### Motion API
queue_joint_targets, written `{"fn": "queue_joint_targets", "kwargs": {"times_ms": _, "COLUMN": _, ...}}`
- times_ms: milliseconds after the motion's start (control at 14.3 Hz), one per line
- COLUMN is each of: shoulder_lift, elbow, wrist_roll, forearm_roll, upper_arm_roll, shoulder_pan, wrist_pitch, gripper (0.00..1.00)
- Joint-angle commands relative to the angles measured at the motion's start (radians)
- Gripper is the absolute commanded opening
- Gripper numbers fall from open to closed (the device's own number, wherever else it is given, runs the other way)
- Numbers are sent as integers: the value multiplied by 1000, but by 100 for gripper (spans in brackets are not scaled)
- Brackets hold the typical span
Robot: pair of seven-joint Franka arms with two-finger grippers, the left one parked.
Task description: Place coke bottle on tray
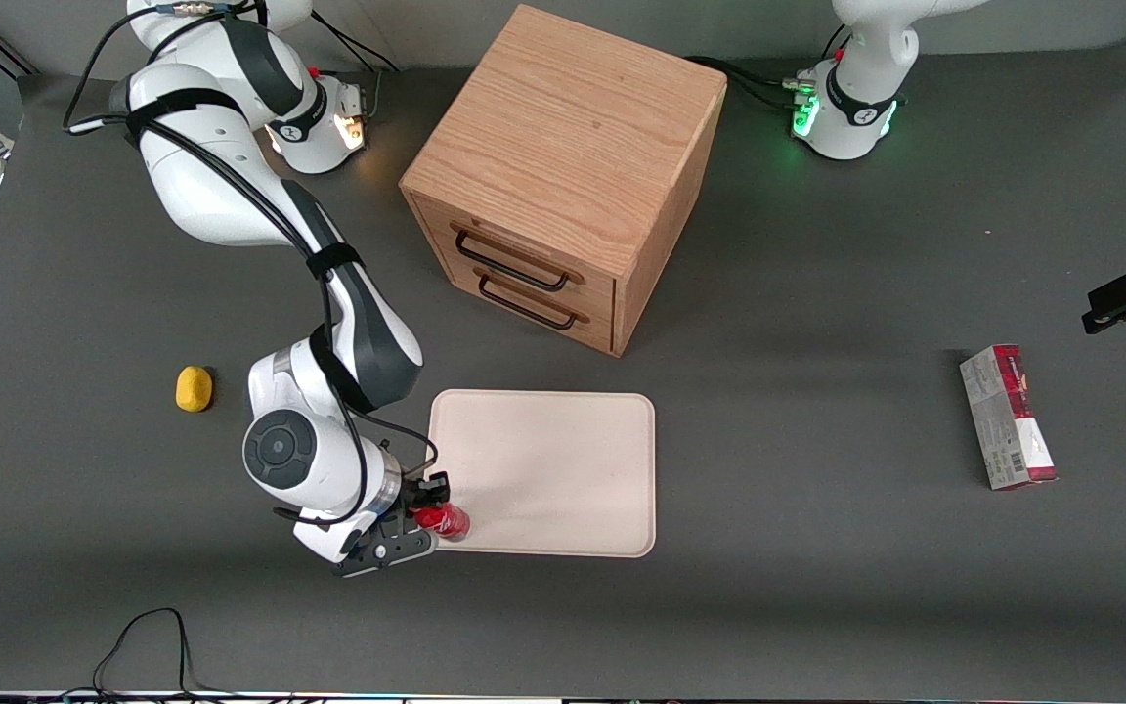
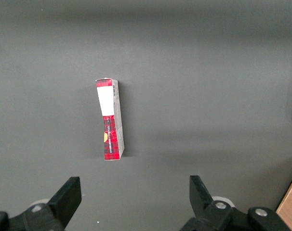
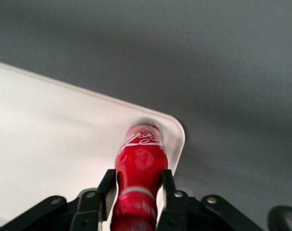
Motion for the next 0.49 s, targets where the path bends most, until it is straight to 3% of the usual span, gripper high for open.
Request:
{"fn": "queue_joint_targets", "kwargs": {"times_ms": 0, "shoulder_lift": -22, "elbow": -33, "wrist_roll": 33, "forearm_roll": -17, "upper_arm_roll": 6, "shoulder_pan": -6, "wrist_pitch": 34, "gripper": 100}}
{"fn": "queue_joint_targets", "kwargs": {"times_ms": 279, "shoulder_lift": -103, "elbow": -43, "wrist_roll": 33, "forearm_roll": -9, "upper_arm_roll": 0, "shoulder_pan": -9, "wrist_pitch": 11, "gripper": 100}}
{"fn": "queue_joint_targets", "kwargs": {"times_ms": 419, "shoulder_lift": -206, "elbow": -117, "wrist_roll": 35, "forearm_roll": 8, "upper_arm_roll": -9, "shoulder_pan": -23, "wrist_pitch": -73, "gripper": 100}}
